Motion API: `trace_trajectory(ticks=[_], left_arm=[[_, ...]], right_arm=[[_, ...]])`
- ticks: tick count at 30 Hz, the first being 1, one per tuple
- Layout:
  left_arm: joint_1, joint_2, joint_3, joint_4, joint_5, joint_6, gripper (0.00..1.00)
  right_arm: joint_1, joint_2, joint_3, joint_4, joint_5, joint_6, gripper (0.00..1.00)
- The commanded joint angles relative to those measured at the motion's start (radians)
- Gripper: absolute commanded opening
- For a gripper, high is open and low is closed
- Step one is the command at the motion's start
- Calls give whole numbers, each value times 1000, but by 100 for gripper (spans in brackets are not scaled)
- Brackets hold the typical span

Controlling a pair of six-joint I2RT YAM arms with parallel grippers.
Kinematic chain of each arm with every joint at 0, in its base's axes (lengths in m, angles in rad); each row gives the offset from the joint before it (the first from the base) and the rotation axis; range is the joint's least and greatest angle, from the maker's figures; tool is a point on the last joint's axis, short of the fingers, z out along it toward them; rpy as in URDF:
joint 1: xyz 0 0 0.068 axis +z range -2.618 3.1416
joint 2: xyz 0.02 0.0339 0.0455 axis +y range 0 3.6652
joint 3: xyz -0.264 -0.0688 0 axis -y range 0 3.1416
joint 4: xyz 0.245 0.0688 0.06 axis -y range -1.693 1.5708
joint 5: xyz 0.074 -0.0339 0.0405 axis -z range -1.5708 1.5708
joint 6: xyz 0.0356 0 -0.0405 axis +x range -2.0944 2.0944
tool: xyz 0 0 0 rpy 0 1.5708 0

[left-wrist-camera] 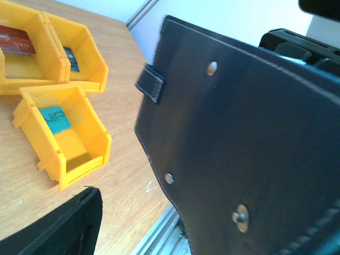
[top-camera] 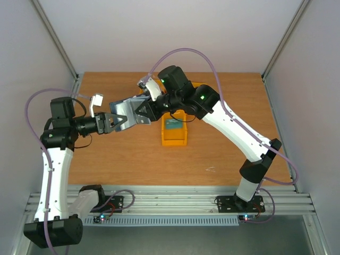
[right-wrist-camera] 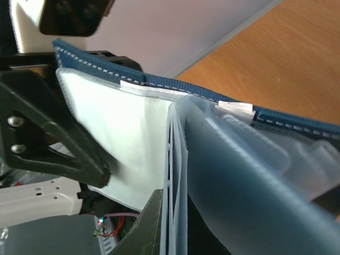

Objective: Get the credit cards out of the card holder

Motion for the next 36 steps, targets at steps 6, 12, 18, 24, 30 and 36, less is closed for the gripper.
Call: trace_trajectory(ticks=[6,12,18,24,30,36], left_arm=[[-15,-15,-36,172,63,-130,76],[-19,-14,-34,209,96,-155,16],[-19,-11,2,194,181,-166,0],[-19,-1,25,229,243,-226,0],[-19,5,58,277,285,-291,0],[-22,56,264,-117,372,18,0]], right_arm=[[1,-24,8,80,-136,24,1],[1,-31,2,87,-190,-11,1],[-39,-84,-74,107,-130,-5,15],[-84,-162,-182,177,-101,11,30],[-118,-211,-252,194,-127,-25,52],[-141,-277,-324,268,-240,-71,98]])
